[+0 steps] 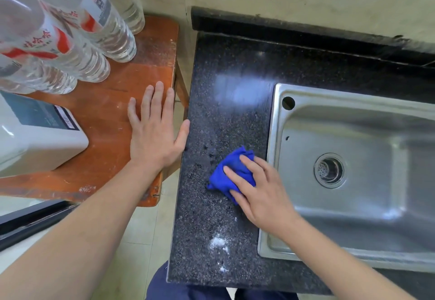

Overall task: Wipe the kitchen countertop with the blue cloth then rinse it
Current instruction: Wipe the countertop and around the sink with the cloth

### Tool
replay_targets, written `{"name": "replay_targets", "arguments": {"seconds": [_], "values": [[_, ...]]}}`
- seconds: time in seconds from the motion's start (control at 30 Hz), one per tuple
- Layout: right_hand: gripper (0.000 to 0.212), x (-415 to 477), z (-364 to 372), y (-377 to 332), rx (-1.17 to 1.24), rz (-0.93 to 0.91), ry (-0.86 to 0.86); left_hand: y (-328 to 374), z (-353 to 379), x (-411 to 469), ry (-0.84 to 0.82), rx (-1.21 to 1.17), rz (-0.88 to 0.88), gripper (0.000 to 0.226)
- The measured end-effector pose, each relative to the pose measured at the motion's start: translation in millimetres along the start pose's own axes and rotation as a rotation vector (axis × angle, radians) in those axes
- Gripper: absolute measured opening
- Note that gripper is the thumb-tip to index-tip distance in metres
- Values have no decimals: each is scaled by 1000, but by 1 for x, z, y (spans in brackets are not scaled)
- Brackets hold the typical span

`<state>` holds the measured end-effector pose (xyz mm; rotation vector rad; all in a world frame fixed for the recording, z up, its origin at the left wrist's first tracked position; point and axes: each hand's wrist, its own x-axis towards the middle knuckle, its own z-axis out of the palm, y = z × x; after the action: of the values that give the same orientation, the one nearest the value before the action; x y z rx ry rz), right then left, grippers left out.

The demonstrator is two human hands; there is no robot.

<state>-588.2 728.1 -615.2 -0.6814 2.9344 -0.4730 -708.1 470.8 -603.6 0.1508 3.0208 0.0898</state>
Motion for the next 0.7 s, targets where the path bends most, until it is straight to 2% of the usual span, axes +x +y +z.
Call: {"name": "replay_targets", "arguments": {"seconds": [0.07,0.13,0.27,0.37,0.47,0.7], "values": [[46,10,-1,12,-15,-77,-2,0,0,0,0,-7,-1,74],[45,50,-4,24,-33,-44,64,0,0,0,2,-17,4,74],[48,169,-10,40,-76,240,187,0,-1,-1,17,-46,4,74],[50,222,-10,29,-125,351,167,-2,1,-1,35,-66,7,74],[49,193,-6,10,-104,249,141,-3,3,-2,60,-107,11,75],[43,11,-2,-17,-36,-43,-36,-3,4,-3,68,-138,21,78]]}}
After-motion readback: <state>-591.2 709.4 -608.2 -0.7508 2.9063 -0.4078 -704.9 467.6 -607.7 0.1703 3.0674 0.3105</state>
